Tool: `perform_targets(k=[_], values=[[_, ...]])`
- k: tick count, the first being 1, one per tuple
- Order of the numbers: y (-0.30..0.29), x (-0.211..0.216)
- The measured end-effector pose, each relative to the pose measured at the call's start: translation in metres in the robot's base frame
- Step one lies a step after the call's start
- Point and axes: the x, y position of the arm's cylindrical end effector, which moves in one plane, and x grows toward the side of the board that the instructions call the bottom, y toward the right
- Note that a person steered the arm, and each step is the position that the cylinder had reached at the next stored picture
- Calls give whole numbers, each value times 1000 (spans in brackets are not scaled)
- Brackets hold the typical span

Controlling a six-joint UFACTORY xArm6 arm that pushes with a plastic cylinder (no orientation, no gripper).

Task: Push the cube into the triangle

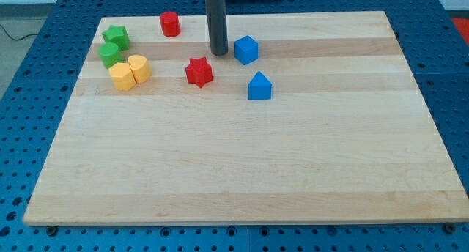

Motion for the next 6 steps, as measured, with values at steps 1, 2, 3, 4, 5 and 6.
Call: perform_targets(k=[1, 2, 3, 4, 5, 6], values=[[42, -15], [73, 8], [89, 60], [107, 77], [126, 77], [139, 73]])
